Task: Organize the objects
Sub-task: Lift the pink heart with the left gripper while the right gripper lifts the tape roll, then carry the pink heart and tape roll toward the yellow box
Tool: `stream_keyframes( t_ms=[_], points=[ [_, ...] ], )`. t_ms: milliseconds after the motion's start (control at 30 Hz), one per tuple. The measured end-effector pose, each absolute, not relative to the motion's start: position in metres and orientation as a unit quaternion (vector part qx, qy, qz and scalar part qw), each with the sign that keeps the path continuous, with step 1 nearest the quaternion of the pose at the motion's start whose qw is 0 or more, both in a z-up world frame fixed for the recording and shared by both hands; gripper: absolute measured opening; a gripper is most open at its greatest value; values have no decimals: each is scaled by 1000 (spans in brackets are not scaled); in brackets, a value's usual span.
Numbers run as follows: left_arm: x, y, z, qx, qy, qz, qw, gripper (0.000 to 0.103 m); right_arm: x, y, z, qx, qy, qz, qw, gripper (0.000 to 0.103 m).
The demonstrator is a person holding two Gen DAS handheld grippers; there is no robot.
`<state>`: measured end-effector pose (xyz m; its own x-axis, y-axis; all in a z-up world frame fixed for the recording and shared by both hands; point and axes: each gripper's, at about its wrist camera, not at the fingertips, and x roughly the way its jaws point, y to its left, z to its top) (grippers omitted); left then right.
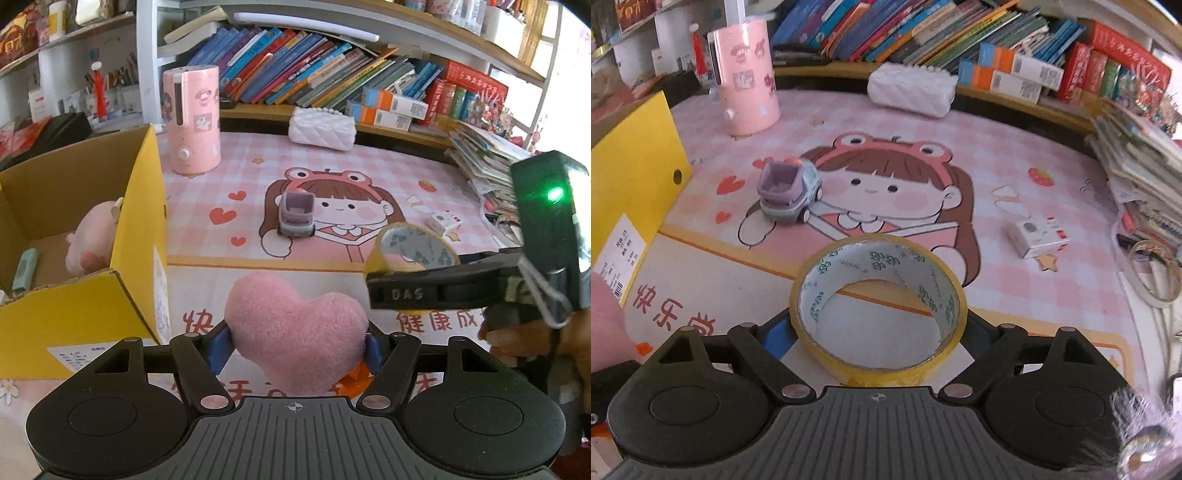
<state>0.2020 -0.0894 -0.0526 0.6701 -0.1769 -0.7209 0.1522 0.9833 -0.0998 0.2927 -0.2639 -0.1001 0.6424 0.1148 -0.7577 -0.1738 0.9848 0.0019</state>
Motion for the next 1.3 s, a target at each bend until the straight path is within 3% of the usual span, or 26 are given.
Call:
stream_keyframes(
  t_ms=[300,1300],
  points=[
    [187,-77,-44,-25,372,-104,922,68,245,-274,-55,58,401,47,913,88],
    [29,94,-19,-91,324,-4,942,68,83,-98,-30,-19,360,122,925,88]
  ],
)
